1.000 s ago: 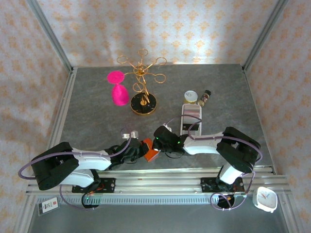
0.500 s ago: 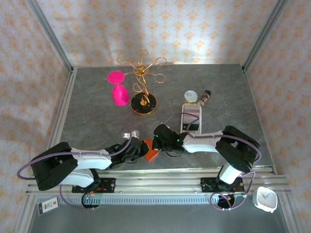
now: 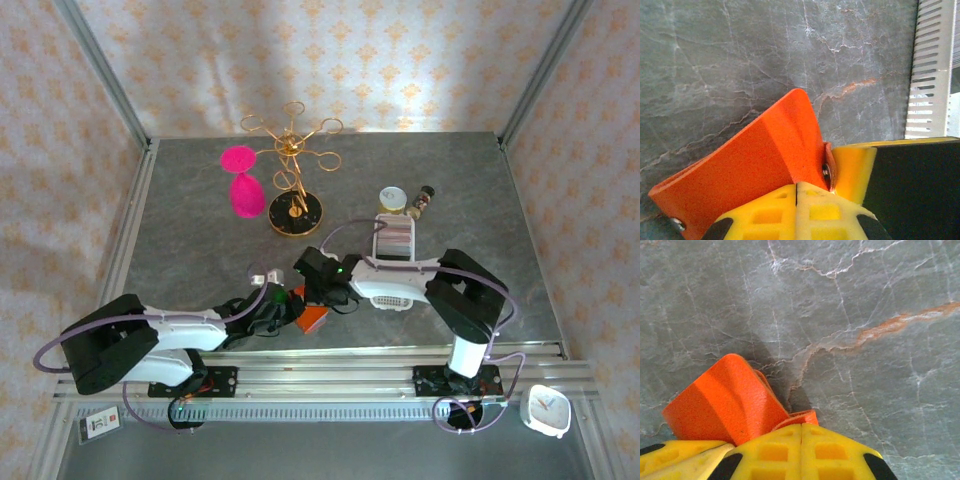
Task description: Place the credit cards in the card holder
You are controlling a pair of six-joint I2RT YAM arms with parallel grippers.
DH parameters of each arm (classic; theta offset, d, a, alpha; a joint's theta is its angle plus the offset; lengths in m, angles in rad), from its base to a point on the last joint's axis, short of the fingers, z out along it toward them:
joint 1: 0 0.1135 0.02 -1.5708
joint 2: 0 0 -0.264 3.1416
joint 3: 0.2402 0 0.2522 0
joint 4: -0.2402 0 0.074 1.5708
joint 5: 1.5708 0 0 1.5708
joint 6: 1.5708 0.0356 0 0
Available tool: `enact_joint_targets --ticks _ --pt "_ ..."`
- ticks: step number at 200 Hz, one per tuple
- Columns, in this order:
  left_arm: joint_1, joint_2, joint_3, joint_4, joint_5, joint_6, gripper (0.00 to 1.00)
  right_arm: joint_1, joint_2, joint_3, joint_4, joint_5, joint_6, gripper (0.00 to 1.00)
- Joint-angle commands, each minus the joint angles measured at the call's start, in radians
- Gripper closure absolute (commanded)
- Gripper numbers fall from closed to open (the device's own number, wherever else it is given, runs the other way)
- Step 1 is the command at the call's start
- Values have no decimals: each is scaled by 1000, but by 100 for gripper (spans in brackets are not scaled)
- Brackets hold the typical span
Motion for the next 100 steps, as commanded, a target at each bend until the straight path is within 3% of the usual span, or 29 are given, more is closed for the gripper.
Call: enact_joint_targets --ticks 1,100 --pt "40 8 -105 -86 8 -24 100 62 217 -32 44 -90 -7 99" --pt "89 -237 -189 -111 12 -47 100 104 361 76 -36 -59 33 99"
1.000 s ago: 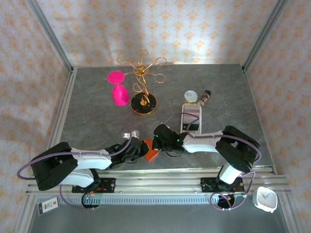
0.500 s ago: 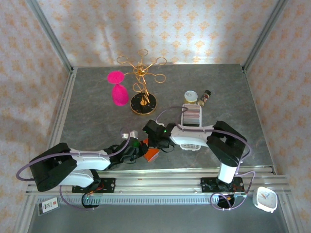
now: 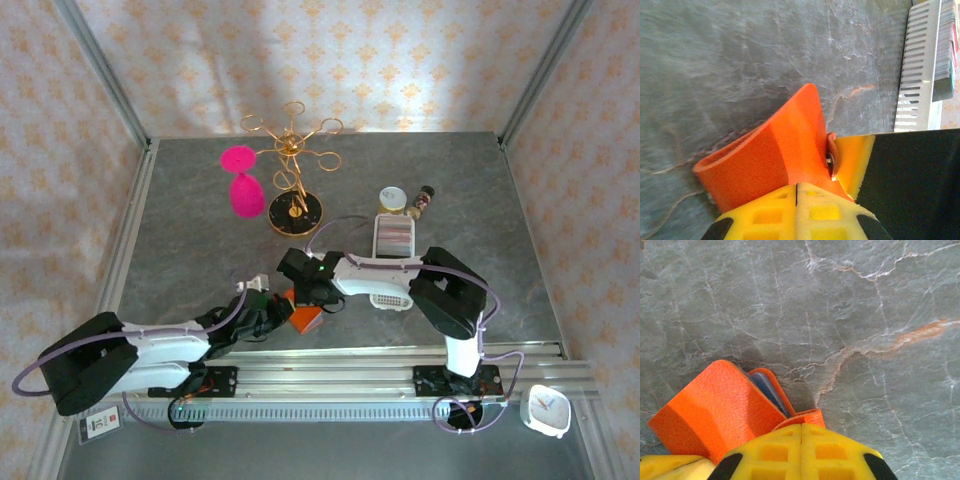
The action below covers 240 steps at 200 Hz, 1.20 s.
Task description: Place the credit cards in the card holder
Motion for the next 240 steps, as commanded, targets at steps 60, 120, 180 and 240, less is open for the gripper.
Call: enact_joint_targets --ticks 60,120,180,240 --pt "81 -349 -73 -386 -57 -20 100 76 350 19 -22 -75 11 100" --pt "81 -431 -94 -370 7 -47 81 102 336 62 19 -69 70 100" --pt "80 -404 -106 -232 121 -44 65 101 25 4 112 85 172 96" --pt "77 -245 -80 -127 128 -5 62 89 -118 -45 85 145 155 76"
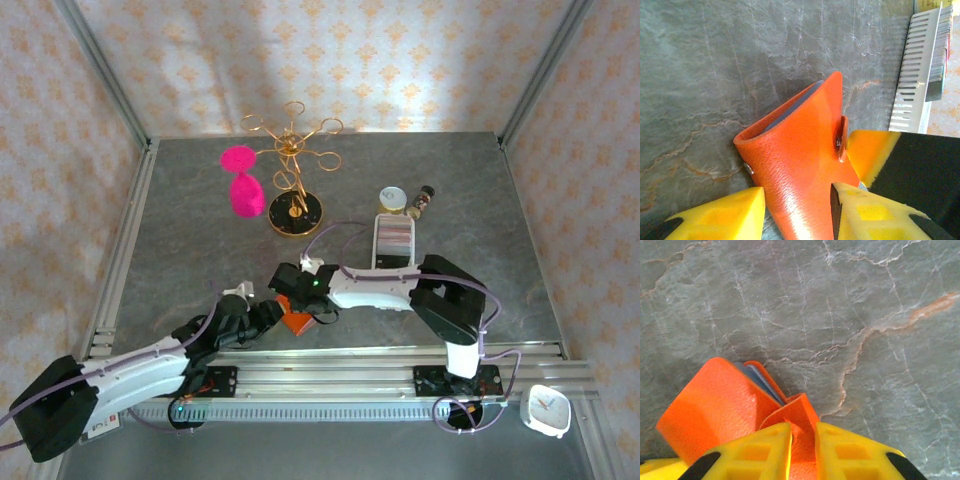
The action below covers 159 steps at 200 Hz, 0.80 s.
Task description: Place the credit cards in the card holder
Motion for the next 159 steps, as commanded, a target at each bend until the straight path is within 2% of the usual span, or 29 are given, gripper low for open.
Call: enact_joint_targets --ticks 1,88,112,159 --pt "-2 66 7 85 20 36 62 0 -60 -28 37 1 2 76" --pt "0 304 164 31 -16 268 68 -89 -224 -145 39 -16 -105 67" --pt "2 360 209 15 -18 319 69 -102 -212 -129 11 -39 -165 64" --pt "1 437 288 -73 -33 390 70 -103 -122 -75 -49 -86 -238 65"
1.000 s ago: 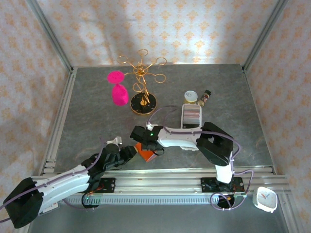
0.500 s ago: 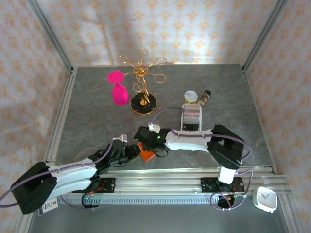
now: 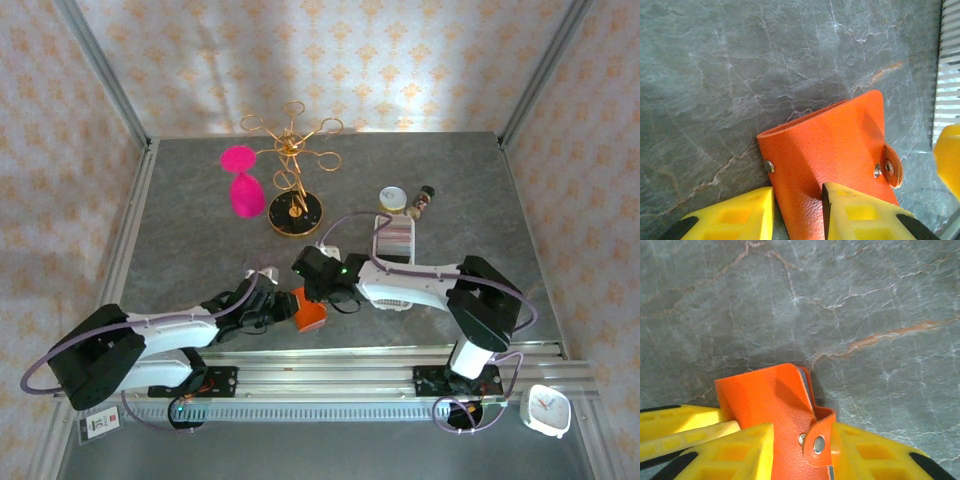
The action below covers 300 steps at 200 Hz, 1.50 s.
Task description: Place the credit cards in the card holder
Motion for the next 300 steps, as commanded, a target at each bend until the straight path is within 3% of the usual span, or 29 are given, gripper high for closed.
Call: enact_joint_targets --ticks 1,124,300 --pt "2 39 37 -55 -35 76 70 2 45 35 -65 -13 -60 65" --pt "2 106 61 -96 -41 83 73 2 71 50 -92 -8 -49 82" --pt "-1 124 49 -78 -20 77 75 4 48 56 -85 9 -27 84"
